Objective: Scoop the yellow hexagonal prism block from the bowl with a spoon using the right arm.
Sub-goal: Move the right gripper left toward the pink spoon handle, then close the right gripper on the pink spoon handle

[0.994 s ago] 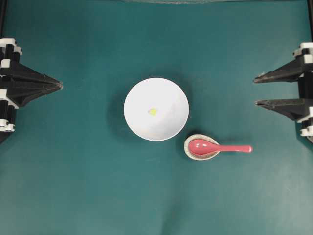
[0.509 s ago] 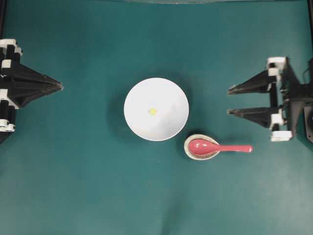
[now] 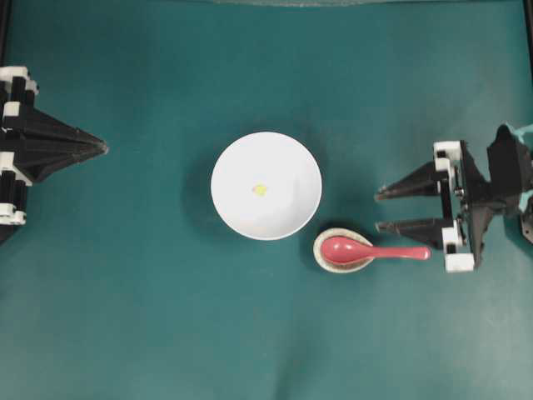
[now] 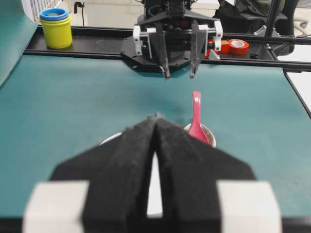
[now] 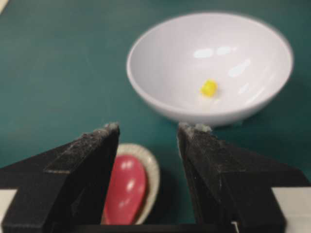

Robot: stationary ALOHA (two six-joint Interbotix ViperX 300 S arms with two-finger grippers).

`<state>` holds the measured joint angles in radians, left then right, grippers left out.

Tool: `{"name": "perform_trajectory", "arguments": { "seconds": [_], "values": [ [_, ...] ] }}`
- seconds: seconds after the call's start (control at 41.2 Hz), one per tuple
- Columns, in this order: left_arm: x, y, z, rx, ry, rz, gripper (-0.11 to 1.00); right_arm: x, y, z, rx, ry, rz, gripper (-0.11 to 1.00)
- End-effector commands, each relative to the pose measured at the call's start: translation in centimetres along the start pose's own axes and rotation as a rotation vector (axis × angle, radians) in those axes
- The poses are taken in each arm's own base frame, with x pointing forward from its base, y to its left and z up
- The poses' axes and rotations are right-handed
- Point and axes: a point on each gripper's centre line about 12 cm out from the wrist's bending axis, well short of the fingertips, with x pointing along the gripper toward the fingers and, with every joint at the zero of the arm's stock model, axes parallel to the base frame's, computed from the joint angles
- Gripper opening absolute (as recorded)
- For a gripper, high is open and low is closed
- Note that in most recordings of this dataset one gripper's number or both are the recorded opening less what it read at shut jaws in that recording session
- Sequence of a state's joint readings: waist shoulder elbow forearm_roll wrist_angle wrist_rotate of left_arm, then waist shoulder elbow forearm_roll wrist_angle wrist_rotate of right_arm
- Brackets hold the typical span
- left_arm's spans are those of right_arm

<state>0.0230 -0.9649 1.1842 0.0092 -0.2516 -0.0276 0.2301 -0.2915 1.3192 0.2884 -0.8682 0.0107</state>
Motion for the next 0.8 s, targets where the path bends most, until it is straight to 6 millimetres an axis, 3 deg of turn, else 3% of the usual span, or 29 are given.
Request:
{"name": "perform_trajectory", "arguments": {
  "seconds": [0.0, 0.776],
  "values": [
    [0.3, 0.0, 0.9, 0.003, -0.022, 0.002, -0.01, 0.1, 0.6, -0.3, 0.008, -0.014, 0.008, 0.57],
    [0.3, 0.0, 0.6, 0.006, -0.011, 0.001, -0.01, 1.1, 3.6, -7.3, -0.038, 0.113, -0.039, 0.56]
  ]
}}
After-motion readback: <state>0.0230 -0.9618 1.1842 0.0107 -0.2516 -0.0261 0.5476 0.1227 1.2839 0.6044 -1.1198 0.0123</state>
